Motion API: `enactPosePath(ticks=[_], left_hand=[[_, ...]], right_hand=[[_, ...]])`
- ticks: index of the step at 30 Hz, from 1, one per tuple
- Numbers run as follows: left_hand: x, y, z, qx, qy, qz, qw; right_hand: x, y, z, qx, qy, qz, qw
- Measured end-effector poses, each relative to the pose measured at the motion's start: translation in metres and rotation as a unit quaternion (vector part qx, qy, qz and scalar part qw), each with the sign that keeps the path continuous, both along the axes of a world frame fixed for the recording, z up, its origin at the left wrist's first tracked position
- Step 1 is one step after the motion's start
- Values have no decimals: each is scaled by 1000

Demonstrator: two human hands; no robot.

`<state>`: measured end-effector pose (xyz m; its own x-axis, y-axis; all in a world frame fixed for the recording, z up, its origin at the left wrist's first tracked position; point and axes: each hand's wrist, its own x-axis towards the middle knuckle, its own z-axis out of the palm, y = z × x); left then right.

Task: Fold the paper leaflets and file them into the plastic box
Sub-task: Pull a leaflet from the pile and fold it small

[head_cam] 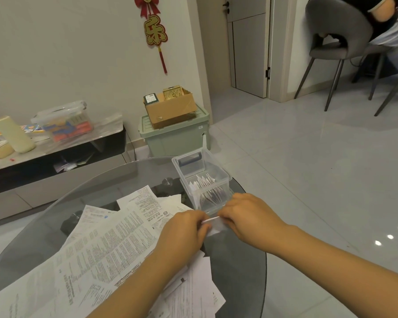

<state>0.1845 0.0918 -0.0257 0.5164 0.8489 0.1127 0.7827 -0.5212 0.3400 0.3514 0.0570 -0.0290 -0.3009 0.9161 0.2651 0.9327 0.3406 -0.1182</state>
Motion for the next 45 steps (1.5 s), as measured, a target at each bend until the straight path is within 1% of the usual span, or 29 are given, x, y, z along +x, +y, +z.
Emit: enactPosePath(ticks=[3, 4, 7, 12, 13, 15, 18, 20, 21, 22, 23, 24, 26, 28, 31, 34, 37, 41, 45], left_hand=[[0, 2, 5, 22, 34, -30, 999], [-1, 2, 9, 32, 48, -41, 997], [-3, 9, 28, 68, 72, -58, 993], [-11, 21, 55, 117, 104, -75, 985], [-12, 26, 59, 118, 98, -72, 986], [-15, 38, 68, 113, 50, -57, 991], [-11, 59, 78, 107, -46, -49, 992], [-3, 67, 79, 99, -121, -31, 987], [1, 70, 77, 80, -149, -18, 985], [4, 73, 75, 58, -163, -13, 985], [6, 74, 72, 43, -149, -22, 988], [8, 76, 68, 40, -114, -48, 992], [11, 80, 62, 53, -21, -123, 991], [15, 86, 57, 44, 32, -188, 981], [24, 91, 49, 13, 76, -228, 971], [28, 92, 47, 22, 113, -234, 965], [30, 95, 46, 45, 127, -241, 961], [27, 96, 36, 73, 98, -240, 963], [27, 98, 27, 88, 81, -223, 967]], right_hand=[[-1, 1, 11, -42, -35, -23, 998], [-1, 0, 14, -61, -31, -22, 997], [1, 3, 32, -101, 18, -9, 995], [-8, 11, 55, -100, 104, -21, 989], [-10, 12, 60, -95, 127, -25, 987], [-10, 20, 66, -82, 181, -54, 978], [-6, 37, 70, -51, 224, -95, 968], [-3, 47, 68, -8, 246, -146, 958], [-2, 51, 66, 15, 261, -176, 949], [-1, 55, 64, 35, 278, -202, 938], [-1, 56, 61, 49, 292, -220, 930], [-2, 59, 58, 57, 295, -231, 926], [-6, 63, 52, 59, 283, -241, 926], [-12, 70, 48, 51, 265, -248, 931], [-18, 78, 44, 43, 229, -269, 934], [-17, 82, 41, 41, 205, -277, 938], [-16, 84, 36, 29, 173, -282, 943], [-20, 87, 35, 70, 101, -290, 949], [-19, 87, 45, 12, 15, -269, 963]])
